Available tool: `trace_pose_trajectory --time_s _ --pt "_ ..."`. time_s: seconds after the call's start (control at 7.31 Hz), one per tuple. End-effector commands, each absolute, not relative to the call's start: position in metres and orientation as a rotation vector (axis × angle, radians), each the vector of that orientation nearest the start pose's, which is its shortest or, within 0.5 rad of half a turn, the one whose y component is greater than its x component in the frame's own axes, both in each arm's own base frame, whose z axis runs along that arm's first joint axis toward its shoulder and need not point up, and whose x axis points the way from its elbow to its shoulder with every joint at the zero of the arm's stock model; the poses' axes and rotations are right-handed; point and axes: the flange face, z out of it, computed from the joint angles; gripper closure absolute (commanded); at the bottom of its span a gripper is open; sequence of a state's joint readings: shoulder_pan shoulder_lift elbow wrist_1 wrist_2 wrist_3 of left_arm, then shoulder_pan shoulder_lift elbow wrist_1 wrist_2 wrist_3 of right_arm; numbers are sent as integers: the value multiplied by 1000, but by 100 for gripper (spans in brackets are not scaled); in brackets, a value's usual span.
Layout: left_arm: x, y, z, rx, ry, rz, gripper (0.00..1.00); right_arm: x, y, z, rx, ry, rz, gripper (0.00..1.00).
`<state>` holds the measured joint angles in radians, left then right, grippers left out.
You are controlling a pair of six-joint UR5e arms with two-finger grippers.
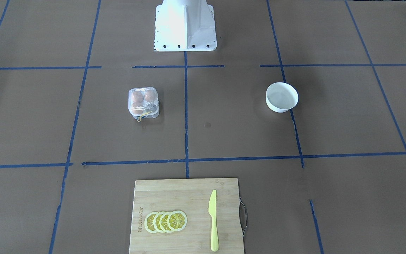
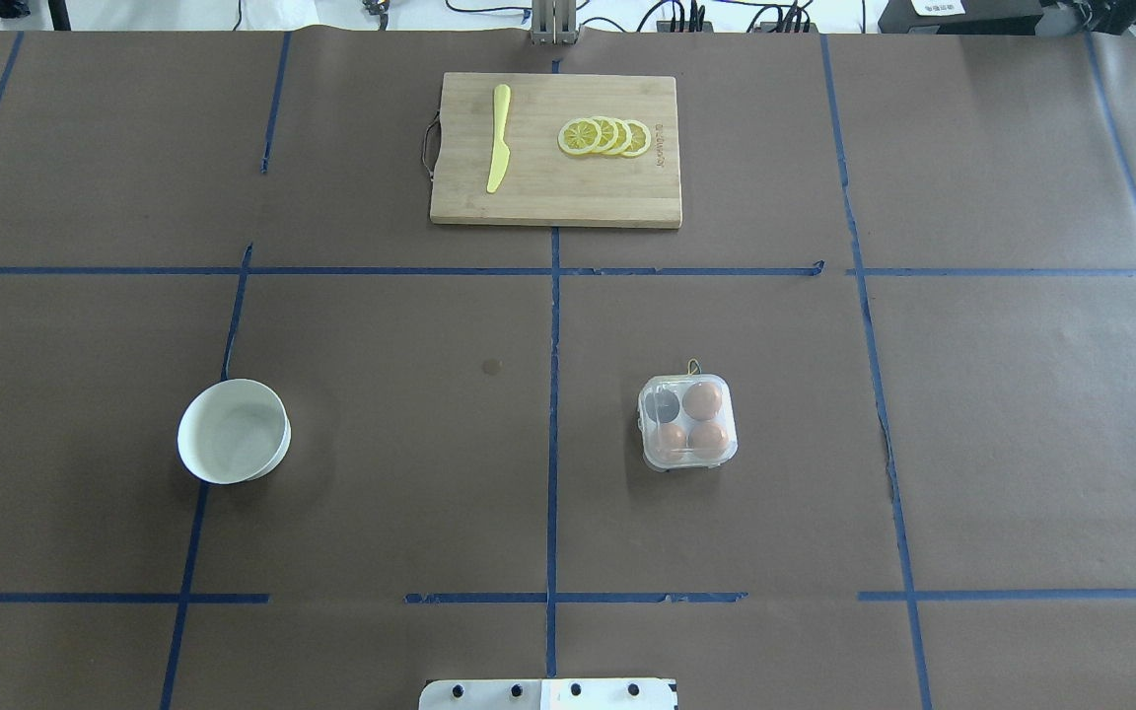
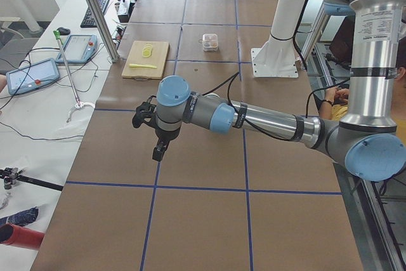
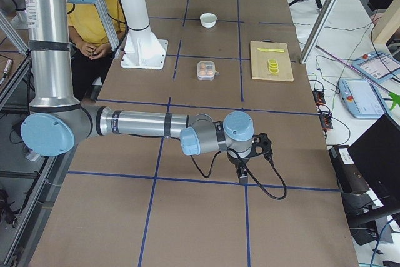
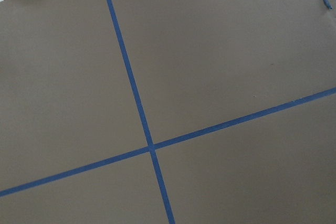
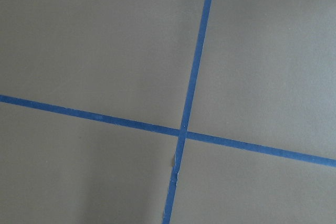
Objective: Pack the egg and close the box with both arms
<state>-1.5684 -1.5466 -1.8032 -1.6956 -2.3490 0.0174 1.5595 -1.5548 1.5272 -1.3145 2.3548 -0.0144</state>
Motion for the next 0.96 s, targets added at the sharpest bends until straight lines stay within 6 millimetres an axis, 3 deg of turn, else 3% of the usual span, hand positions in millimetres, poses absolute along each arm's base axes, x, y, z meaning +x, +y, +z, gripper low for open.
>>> trace_pose_trajectory --time_s 0.0,0.41,0.55,0.82 --pt "-63 -490 541 320 770 145 0 58 -512 646 219 -779 -117 0" --pt "-62 -491 551 307 773 149 0 64 -515 642 228 -781 -109 0" --pt "-61 -498 537 326 774 154 0 72 -513 643 233 -780 -95 0" --pt "-60 -512 546 312 766 152 0 80 -509 641 241 -802 -81 0"
